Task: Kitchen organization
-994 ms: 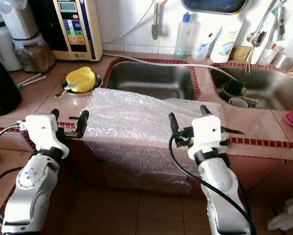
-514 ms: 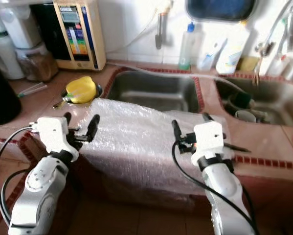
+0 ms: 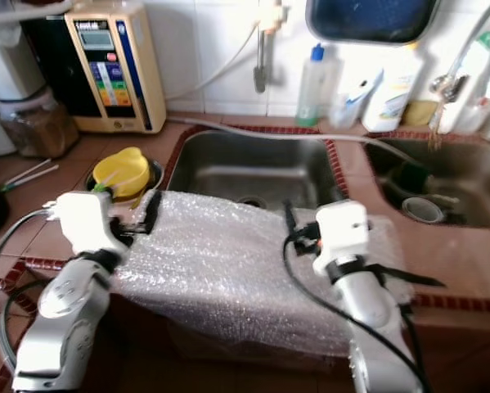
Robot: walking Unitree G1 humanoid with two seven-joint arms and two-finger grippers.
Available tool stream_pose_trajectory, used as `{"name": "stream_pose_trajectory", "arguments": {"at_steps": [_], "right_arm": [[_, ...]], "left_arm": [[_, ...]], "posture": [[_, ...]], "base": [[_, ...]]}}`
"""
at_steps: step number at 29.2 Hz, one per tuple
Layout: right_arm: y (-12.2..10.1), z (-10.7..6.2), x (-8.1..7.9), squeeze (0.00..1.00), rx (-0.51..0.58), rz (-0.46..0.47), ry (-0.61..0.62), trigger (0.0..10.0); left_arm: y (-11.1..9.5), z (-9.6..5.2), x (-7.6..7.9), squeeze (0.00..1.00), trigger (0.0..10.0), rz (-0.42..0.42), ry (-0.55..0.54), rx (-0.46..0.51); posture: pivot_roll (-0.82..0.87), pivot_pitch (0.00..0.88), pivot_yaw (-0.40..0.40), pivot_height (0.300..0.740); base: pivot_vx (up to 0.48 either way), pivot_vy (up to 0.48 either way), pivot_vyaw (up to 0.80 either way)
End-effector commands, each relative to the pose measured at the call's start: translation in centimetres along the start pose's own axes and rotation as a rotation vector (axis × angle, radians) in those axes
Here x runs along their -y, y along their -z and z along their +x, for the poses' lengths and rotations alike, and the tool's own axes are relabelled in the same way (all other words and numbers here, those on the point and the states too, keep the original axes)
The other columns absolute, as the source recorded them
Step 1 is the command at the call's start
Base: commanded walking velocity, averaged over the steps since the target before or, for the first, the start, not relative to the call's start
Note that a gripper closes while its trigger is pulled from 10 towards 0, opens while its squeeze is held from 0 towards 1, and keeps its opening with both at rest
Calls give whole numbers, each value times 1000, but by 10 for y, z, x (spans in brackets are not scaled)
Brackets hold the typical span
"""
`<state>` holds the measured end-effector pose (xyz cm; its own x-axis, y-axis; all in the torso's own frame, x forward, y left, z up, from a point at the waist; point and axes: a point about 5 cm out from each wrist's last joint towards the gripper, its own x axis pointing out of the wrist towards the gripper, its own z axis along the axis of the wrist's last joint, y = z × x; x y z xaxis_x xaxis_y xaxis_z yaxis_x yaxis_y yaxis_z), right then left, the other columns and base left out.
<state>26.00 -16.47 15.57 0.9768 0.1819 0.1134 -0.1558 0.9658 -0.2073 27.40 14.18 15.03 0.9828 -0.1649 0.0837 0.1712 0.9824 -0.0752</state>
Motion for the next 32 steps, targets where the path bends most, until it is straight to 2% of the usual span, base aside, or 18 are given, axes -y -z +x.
{"name": "stream_pose_trajectory", "arguments": {"at_steps": [1, 4, 18, 32], "right_arm": [[-3, 2, -5, 0, 14, 5, -20, 10000], [-3, 3, -5, 0, 13, 4, -19, 10000], [0, 5, -1, 0, 3, -8, -16, 10000], [1, 6, -1, 0, 0, -17, -23, 10000]], "left_arm": [[-1, -1, -8, 0, 10000, 11, -23, -5], [2, -1, -9, 0, 10000, 10, -38, -22], [8, -2, -11, 0, 10000, 2, -68, -55], [10, -3, -12, 0, 10000, 0, -67, -64]], "posture": [[-11, 0, 2, 740], [-9, 0, 1, 740], [-6, 0, -2, 740], [-6, 0, -4, 740]], "base": [[368, 0, 0], [335, 0, 0], [0, 0, 0], [0, -315, 0]]}}
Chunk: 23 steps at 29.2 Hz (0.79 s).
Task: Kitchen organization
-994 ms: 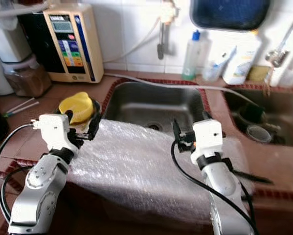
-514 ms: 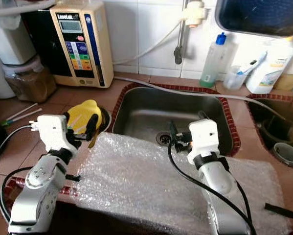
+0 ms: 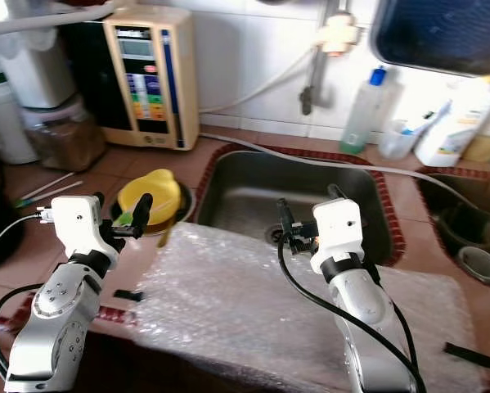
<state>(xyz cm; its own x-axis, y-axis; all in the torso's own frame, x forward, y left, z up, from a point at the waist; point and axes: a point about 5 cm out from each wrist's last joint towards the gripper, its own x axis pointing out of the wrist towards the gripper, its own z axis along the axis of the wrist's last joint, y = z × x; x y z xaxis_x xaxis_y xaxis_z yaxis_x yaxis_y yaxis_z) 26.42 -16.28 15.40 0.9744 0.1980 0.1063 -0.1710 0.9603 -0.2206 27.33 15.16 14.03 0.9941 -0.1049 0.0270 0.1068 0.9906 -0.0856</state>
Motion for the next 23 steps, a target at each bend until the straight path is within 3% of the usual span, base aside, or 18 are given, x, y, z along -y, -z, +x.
{"name": "stream_pose_trajectory", "arguments": {"at_steps": [1, 13, 15, 23], "right_arm": [[-1, 1, 0, 0, 2, -6, -7, 10000], [0, 1, -1, 0, 0, -15, -18, 10000], [1, 1, -2, 0, 0, -15, -19, 10000], [-1, 1, -5, 0, 9, -17, -29, 10000]], "left_arm": [[1, 0, -1, 0, 10000, 7, -1, -12], [1, 0, -1, 0, 10000, 7, -1, -12], [-1, -1, -1, 0, 10000, -23, -1, 6], [-2, 0, -3, 0, 10000, 0, -15, 8]], "posture": [[-6, 0, -4, 740], [-6, 0, -6, 740], [-6, 0, -6, 740], [-3, 0, -3, 740]], "base": [[0, -307, 0], [0, -298, 0], [0, 0, 0], [0, 0, 0]]}}
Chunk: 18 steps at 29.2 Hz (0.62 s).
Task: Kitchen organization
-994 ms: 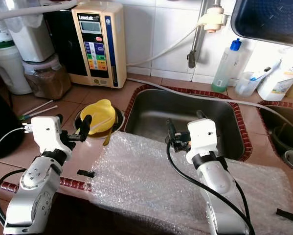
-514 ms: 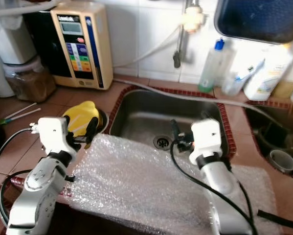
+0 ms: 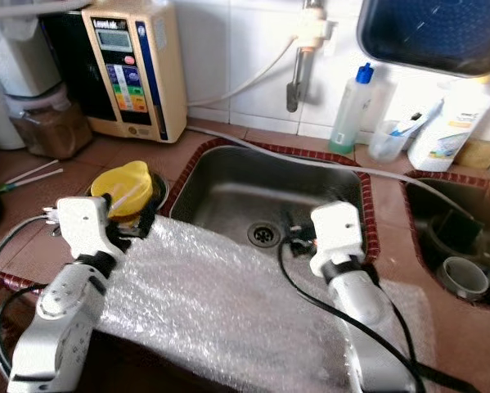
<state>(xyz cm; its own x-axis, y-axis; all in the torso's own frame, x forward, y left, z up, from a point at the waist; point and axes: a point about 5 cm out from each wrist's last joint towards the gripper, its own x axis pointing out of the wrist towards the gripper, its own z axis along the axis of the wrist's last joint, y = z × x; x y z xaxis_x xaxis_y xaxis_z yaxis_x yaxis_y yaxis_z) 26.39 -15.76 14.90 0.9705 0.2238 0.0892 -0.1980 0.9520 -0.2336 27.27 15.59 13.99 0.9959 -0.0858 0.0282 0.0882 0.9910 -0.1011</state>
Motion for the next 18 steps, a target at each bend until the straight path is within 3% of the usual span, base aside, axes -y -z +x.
{"name": "stream_pose_trajectory", "arguments": {"at_steps": [1, 7, 15, 18], "right_arm": [[-5, 1, 1, 0, 21, -7, 1, 10000], [-5, 2, 0, 0, 23, -3, 3, 10000], [-13, 4, -2, 0, 54, 28, -16, 10000], [-10, -2, -13, 0, 43, 43, -68, 10000]], "left_arm": [[-2, 1, 1, 0, 10000, 16, 3, 6], [-2, 1, 1, 0, 10000, 20, -1, 8], [-16, 4, 4, 0, 10000, 107, 2, 81], [-17, -1, 1, 0, 10000, 161, 43, 81]], "posture": [[-2, 0, -3, 740], [1, 0, -3, 740], [-1, 0, 0, 740], [0, 0, -5, 740]], "base": [[0, 0, 0], [0, 0, 0], [0, 0, 0], [0, 0, 0]]}}
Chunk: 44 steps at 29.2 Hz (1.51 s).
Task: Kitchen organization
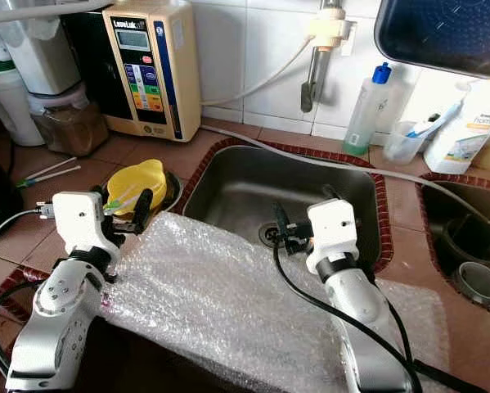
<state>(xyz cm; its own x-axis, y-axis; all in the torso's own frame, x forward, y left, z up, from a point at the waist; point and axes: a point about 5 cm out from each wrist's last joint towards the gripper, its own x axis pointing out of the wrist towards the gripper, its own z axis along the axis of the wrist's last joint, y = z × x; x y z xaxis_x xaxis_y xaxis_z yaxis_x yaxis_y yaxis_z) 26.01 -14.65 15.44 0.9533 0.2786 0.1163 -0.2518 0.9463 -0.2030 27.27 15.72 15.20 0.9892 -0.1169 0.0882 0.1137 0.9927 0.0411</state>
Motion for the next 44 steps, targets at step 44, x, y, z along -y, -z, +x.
{"name": "stream_pose_trajectory", "arguments": {"at_steps": [44], "right_arm": [[-28, 10, -15, 0, 90, 259, -222, 10000]], "left_arm": [[14, 4, 2, 0, 10000, 31, -24, 20]], "posture": [[-17, 0, -18, 740]], "base": [[0, 0, 66]]}}
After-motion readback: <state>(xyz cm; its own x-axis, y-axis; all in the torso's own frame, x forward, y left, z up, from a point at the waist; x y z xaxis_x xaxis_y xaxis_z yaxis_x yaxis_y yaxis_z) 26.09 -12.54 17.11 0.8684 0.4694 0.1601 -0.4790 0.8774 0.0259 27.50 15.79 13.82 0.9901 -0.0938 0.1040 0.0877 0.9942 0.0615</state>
